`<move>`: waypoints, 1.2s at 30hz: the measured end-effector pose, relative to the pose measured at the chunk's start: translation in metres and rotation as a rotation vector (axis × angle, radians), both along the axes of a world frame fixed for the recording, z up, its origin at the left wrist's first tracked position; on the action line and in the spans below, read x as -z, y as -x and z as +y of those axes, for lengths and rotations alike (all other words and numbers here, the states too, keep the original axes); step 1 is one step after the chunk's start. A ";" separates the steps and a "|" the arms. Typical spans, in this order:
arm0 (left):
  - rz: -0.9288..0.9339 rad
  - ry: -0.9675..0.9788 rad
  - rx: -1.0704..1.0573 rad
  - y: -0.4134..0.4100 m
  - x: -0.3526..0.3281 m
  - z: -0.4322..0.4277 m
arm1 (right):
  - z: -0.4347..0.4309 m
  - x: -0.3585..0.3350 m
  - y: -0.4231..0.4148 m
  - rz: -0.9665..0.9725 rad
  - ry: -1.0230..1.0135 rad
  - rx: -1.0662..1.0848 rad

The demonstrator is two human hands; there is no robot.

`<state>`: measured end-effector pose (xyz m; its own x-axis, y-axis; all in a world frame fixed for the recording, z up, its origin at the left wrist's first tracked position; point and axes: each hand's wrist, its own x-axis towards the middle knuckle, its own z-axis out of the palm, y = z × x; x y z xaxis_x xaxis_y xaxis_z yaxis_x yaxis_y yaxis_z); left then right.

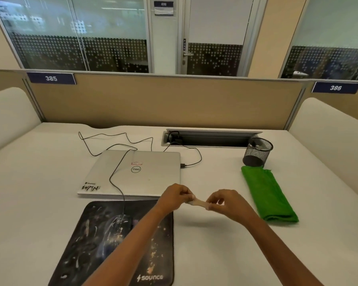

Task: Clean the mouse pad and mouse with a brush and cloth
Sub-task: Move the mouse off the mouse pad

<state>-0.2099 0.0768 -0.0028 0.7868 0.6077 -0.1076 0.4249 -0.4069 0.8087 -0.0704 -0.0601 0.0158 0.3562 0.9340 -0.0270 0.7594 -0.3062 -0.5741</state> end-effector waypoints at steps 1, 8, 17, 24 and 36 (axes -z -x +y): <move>0.008 -0.011 0.010 0.005 -0.001 0.001 | 0.001 -0.001 0.011 -0.052 0.010 -0.008; -0.002 -0.051 0.016 0.044 -0.005 0.008 | 0.012 0.006 0.073 -0.156 -0.051 0.055; -0.085 -0.201 -0.040 0.114 0.003 0.025 | 0.015 0.030 0.129 -0.091 -0.030 0.357; -0.159 -0.326 -0.165 0.163 0.012 0.036 | 0.009 0.045 0.161 -0.084 -0.022 0.529; -0.055 -0.491 -0.382 0.233 0.029 0.064 | 0.011 0.052 0.169 -0.137 0.064 0.638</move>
<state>-0.4425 0.1407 -0.0318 0.5008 0.8155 0.2902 0.5769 -0.5644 0.5904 -0.2390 -0.0492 -0.0366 0.8441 0.5361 0.0095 0.4821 -0.7511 -0.4510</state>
